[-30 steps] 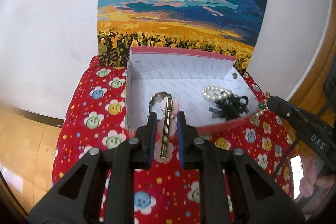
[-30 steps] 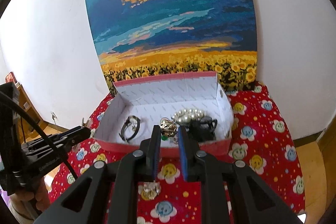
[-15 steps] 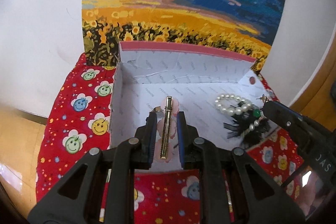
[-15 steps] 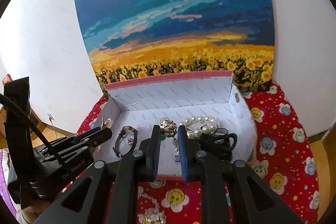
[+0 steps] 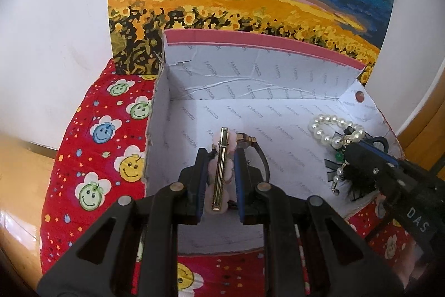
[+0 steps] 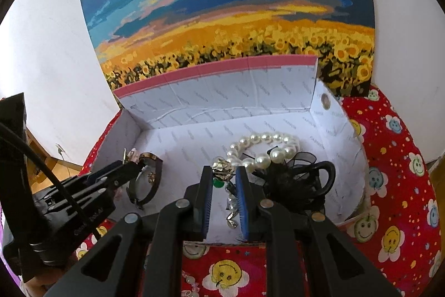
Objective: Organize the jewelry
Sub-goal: 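Open the left gripper to drop the pin while the right gripper releases the bracelet, then withdraw both grippers from the box and move the right gripper to the clear bead bracelet, then grasp the clear bead bracelet with the right gripper while the left grasps the gold crystal brooch, then carry the brooch into the pink box while the right gripper carries the bead bracelet in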
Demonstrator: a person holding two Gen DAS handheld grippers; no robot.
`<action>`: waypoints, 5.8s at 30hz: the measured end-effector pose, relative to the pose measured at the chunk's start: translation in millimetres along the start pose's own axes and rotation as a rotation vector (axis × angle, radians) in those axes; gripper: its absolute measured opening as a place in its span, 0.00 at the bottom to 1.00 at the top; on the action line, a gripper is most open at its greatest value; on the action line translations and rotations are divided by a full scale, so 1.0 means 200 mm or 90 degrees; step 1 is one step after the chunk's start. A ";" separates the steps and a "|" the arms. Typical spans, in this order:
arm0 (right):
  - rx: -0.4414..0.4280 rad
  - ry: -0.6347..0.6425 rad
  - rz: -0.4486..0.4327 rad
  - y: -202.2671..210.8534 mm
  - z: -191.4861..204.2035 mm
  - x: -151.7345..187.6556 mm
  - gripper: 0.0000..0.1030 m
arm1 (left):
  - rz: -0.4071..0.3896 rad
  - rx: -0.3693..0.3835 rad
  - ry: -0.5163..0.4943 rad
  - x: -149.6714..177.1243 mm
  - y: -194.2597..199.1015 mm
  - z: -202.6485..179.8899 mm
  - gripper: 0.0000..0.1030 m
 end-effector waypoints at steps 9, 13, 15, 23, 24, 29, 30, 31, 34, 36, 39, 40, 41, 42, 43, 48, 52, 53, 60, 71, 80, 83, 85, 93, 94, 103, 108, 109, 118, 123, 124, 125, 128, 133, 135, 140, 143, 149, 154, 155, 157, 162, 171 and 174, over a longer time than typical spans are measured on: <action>-0.018 -0.018 0.011 0.02 0.01 0.01 0.21 | 0.003 0.025 0.006 0.00 0.02 -0.01 0.37; -0.021 -0.022 0.001 0.07 0.01 0.00 0.34 | 0.007 0.032 0.004 0.01 0.05 -0.04 0.42; -0.025 -0.029 -0.003 0.10 0.01 0.00 0.40 | 0.008 0.036 0.007 0.02 0.06 -0.04 0.42; -0.033 -0.019 -0.017 0.23 0.04 0.03 0.46 | 0.003 0.026 0.008 0.05 0.20 -0.03 0.42; -0.034 -0.018 -0.019 0.26 0.04 0.04 0.46 | 0.004 0.025 0.008 0.06 0.22 -0.03 0.42; -0.037 -0.012 -0.023 0.34 0.05 0.10 0.46 | 0.006 0.023 0.006 0.10 0.30 -0.03 0.43; -0.037 -0.013 -0.022 0.35 0.05 0.11 0.46 | 0.006 0.023 0.006 0.12 0.31 -0.02 0.43; -0.038 -0.014 -0.020 0.36 0.05 0.13 0.47 | 0.006 0.022 0.007 0.13 0.33 -0.02 0.43; -0.035 -0.015 -0.015 0.39 0.05 0.17 0.47 | 0.008 0.021 0.010 0.17 0.37 -0.01 0.43; -0.035 -0.016 -0.011 0.40 0.05 0.21 0.47 | 0.008 0.020 0.011 0.20 0.39 -0.01 0.43; -0.035 -0.016 -0.004 0.41 0.05 0.26 0.47 | 0.008 0.016 0.012 0.24 0.44 0.00 0.43; -0.035 -0.016 -0.003 0.42 0.05 0.27 0.47 | 0.007 0.014 0.014 0.25 0.44 0.00 0.43; -0.035 -0.014 0.001 0.41 0.05 0.29 0.47 | 0.007 0.015 0.015 0.26 0.45 0.00 0.43; -0.035 -0.014 0.004 0.41 0.05 0.31 0.47 | 0.008 0.015 0.016 0.27 0.46 0.01 0.43; -0.035 -0.013 0.010 0.41 0.05 0.33 0.47 | 0.008 0.015 0.016 0.28 0.47 0.01 0.43; -0.031 -0.008 0.035 0.36 0.06 0.42 0.47 | 0.016 0.012 0.019 0.34 0.49 0.02 0.43; -0.031 -0.002 0.051 0.32 0.07 0.47 0.47 | 0.025 0.008 0.021 0.38 0.48 0.03 0.43; -0.029 -0.002 0.054 0.31 0.07 0.48 0.47 | 0.027 0.007 0.022 0.39 0.48 0.03 0.43; -0.023 0.003 0.069 0.24 0.07 0.51 0.46 | 0.042 0.003 0.034 0.44 0.45 0.06 0.43; -0.016 0.028 0.076 0.18 0.10 0.50 0.26 | 0.054 0.006 0.035 0.45 0.41 0.08 0.43; -0.028 0.042 0.058 0.22 0.12 0.50 0.17 | 0.051 0.005 0.037 0.46 0.42 0.07 0.43; -0.034 0.042 0.042 0.27 0.13 0.48 0.16 | 0.049 0.005 0.037 0.45 0.43 0.07 0.43; -0.044 0.040 0.031 0.31 0.13 0.46 0.16 | 0.049 0.005 0.037 0.45 0.44 0.06 0.43; -0.089 0.016 0.003 0.45 0.11 0.40 0.16 | 0.046 0.012 0.025 0.45 0.46 0.01 0.43; -0.092 0.014 0.002 0.47 0.10 0.40 0.16 | 0.046 0.013 0.023 0.45 0.47 0.01 0.43; -0.082 -0.008 -0.026 0.55 0.01 0.35 0.16 | 0.051 0.030 0.004 0.45 0.46 -0.07 0.43; -0.072 -0.012 -0.034 0.58 -0.04 0.34 0.16 | 0.058 0.041 -0.010 0.46 0.45 -0.14 0.43; -0.071 -0.014 -0.035 0.59 -0.05 0.34 0.16 | 0.061 0.046 -0.013 0.46 0.44 -0.15 0.43; -0.060 -0.032 -0.040 0.63 -0.16 0.33 0.16 | 0.086 0.081 -0.041 0.47 0.39 -0.33 0.43; -0.058 -0.044 -0.044 0.65 -0.22 0.34 0.16 | 0.097 0.092 -0.060 0.48 0.36 -0.44 0.43; -0.058 -0.046 -0.045 0.65 -0.23 0.34 0.16 | 0.099 0.092 -0.064 0.49 0.35 -0.46 0.44; -0.059 -0.048 -0.046 0.66 -0.24 0.34 0.16 | 0.102 0.092 -0.068 0.49 0.34 -0.47 0.44; -0.061 -0.053 -0.046 0.66 -0.26 0.34 0.16 | 0.109 0.087 -0.076 0.50 0.32 -0.52 0.44; -0.067 -0.064 -0.045 0.66 -0.30 0.35 0.16 | 0.109 0.068 -0.091 0.51 0.28 -0.56 0.42; -0.070 -0.067 -0.044 0.66 -0.30 0.35 0.16 | 0.101 0.056 -0.102 0.51 0.27 -0.57 0.39; -0.076 -0.067 -0.042 0.65 -0.30 0.35 0.16 | 0.088 0.049 -0.116 0.50 0.25 -0.57 0.08; -0.079 -0.067 -0.039 0.65 -0.30 0.36 0.16 | 0.088 0.058 -0.109 0.50 0.26 -0.55 0.08; -0.077 -0.064 -0.040 0.65 -0.29 0.36 0.16 | 0.071 0.065 -0.099 0.48 0.32 -0.53 0.08; -0.075 -0.059 -0.041 0.65 -0.27 0.35 0.16 | 0.039 0.066 -0.085 0.43 0.40 -0.49 0.08; -0.076 -0.057 -0.042 0.65 -0.26 0.34 0.16 | 0.033 0.065 -0.083 0.41 0.42 -0.48 0.08; -0.076 -0.052 -0.043 0.65 -0.25 0.33 0.16 | 0.018 0.062 -0.080 0.37 0.45 -0.47 0.08; -0.079 -0.039 -0.046 0.65 -0.20 0.30 0.16 | -0.013 0.058 -0.067 0.26 0.51 -0.40 0.02; -0.079 -0.012 -0.063 0.62 -0.09 0.13 0.16 | -0.050 0.050 -0.064 0.06 0.49 -0.33 0.02; -0.082 -0.008 -0.069 0.58 -0.05 0.07 0.16 | -0.055 0.047 -0.059 0.00 0.46 -0.30 0.02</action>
Point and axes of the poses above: each gripper's, at about its wrist camera, not at the fingertips, and y roughly against the way its jaws point, z to its left, x to its underside, the point moved 3 cm from there along -y, roughly the way its jaws point, and after that the axes turned 4 degrees about -y, right-handed, at the moved point
